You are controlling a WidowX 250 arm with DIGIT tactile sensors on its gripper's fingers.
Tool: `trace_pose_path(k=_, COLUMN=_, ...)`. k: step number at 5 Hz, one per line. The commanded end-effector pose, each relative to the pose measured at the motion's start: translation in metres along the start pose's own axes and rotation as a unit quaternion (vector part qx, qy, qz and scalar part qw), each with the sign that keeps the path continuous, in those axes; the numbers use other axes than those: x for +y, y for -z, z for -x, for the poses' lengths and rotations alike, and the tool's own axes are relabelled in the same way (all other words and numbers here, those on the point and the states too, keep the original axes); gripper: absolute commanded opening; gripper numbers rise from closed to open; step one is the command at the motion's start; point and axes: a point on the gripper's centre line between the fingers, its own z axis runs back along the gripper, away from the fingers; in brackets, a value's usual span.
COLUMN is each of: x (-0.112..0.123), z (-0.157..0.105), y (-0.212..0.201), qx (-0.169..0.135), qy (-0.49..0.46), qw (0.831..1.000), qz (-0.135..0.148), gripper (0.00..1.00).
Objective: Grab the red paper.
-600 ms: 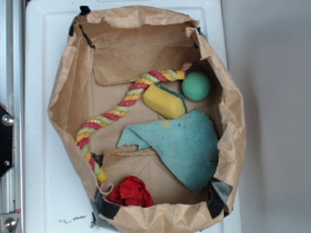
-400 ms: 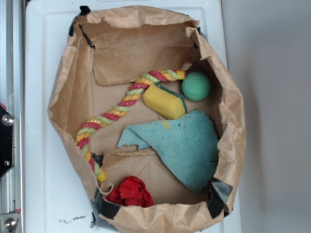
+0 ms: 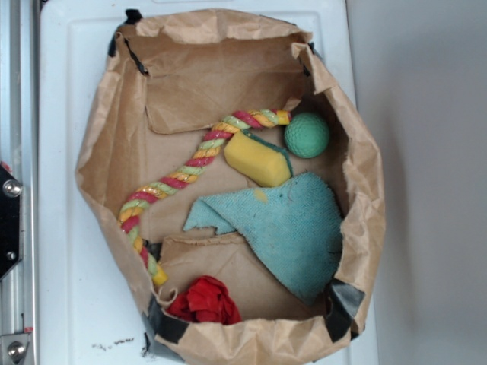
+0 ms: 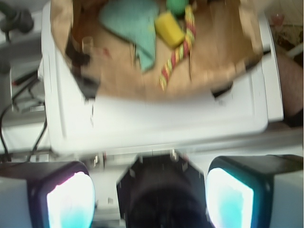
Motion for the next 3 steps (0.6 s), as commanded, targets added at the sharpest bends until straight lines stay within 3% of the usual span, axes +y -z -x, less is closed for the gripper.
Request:
trace_pose_path(k=1, x=0.020, z=-0.064, y=0.028, qx=-0.024, qy=0.074, qw=0.997, qz=0.011, gripper=1.00)
trace_pose_path(k=2, x=0.025, z=-0.079, y=0.052, qx=-0.022, qy=0.198, qw=0.980, qz=0.024, gripper=1.00)
trace_pose_path(k=3, x=0.022, z=-0.079, y=0.061, qx=-0.057, qy=0.318, qw=0.946, qz=0.032, gripper=1.00)
